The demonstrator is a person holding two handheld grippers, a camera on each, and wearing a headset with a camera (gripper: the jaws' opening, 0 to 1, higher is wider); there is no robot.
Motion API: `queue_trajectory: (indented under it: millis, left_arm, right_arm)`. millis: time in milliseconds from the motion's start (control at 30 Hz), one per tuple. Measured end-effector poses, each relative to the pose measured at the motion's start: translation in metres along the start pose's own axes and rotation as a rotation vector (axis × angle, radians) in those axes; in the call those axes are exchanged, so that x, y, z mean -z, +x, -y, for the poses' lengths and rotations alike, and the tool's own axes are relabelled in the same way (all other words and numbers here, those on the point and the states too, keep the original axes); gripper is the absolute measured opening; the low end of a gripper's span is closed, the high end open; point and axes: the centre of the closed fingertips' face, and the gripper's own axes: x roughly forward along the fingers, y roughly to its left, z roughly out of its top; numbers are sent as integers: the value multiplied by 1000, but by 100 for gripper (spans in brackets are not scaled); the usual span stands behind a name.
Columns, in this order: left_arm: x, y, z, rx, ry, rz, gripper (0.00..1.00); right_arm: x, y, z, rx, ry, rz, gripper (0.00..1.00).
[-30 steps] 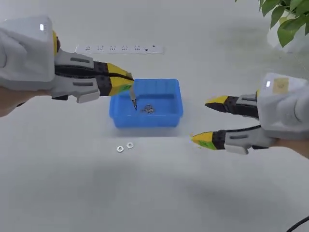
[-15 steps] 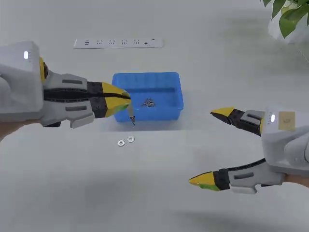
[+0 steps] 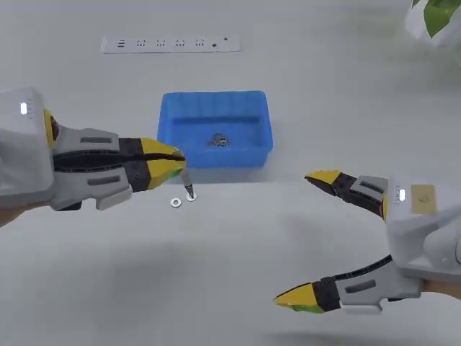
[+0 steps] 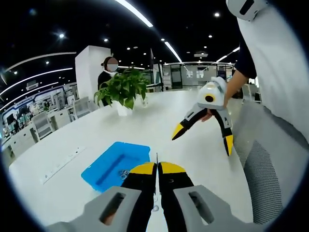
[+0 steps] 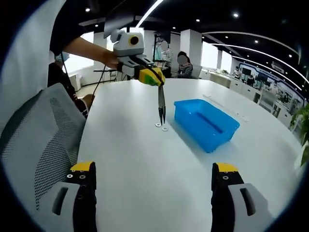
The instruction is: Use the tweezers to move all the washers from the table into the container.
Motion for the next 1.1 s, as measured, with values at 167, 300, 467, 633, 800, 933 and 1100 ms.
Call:
queue_trajectory:
  millis: [167,300,467,633,800,933,1100]
  left_arm:
    - [9,6,0,12,-3,-23,5]
    - [13,9,0,13,-15,-31,5]
    - [14,10,-1,10,-12,-32,5]
    - [15,9,-1,12,-9,-38,5]
    - [15,9,-1,10,-12,-38,5]
    - [15,9,-3,9,-54,-39,5]
    - [17,8,-4,26,-79,-48,5]
  right_arm:
    - [4,3,-3,-8,9,-15,100]
    - [5,5,-4,-13,27,-12,100]
    - [9,8,-9,-34,40,-21,100]
    - [9,10,-13,-46,51,-19,99]
    - [9,11,-14,-50,54,-23,99]
    - [5,13,-14,-60,52,-15,98]
    - [-10,21,-4,-85,68,21,91]
